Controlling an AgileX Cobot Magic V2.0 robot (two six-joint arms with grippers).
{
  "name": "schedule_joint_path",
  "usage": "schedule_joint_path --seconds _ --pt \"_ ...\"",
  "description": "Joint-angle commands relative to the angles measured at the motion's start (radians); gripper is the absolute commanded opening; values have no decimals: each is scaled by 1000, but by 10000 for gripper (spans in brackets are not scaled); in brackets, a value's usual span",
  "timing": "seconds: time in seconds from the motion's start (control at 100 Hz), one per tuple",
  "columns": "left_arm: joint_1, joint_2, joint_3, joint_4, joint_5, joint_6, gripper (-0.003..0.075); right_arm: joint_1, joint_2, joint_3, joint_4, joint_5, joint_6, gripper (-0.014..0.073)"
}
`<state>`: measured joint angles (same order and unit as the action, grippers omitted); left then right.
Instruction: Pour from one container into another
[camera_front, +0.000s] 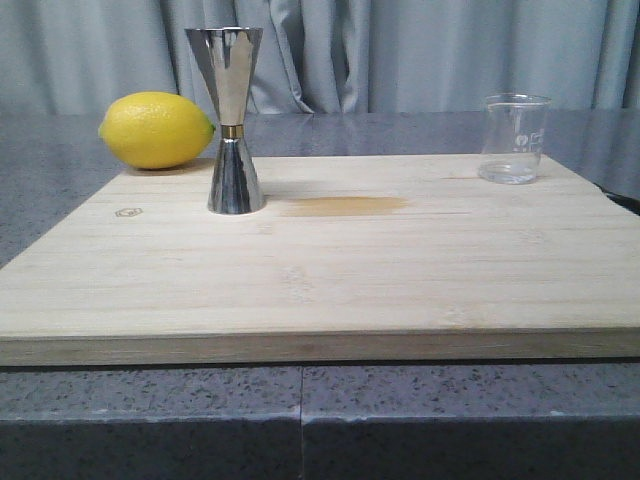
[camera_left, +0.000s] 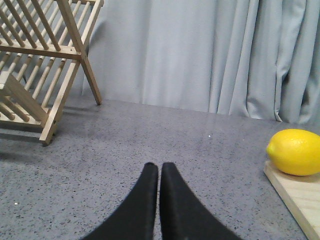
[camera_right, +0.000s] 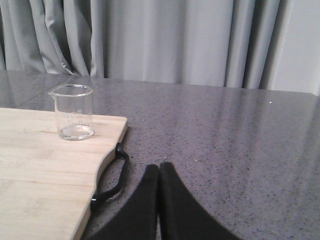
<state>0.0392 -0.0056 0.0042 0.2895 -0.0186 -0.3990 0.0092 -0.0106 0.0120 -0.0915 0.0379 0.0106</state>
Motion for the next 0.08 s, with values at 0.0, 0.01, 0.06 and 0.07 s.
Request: schedule_joint_path --seconds 0.0,0.01,0.06,0.07 --pt "2 -22 28 -8 -75 -8 -19 -5 -19 10 -2 -83 -3 -72" --pt "2 -22 28 -8 -75 -8 -19 -5 -19 10 -2 -83 -3 -72" --pt "2 -22 28 -8 -75 -8 -19 -5 -19 10 -2 -83 -3 -72" --pt "2 -22 28 -8 -75 -8 -19 -5 -19 10 -2 -83 -3 -72"
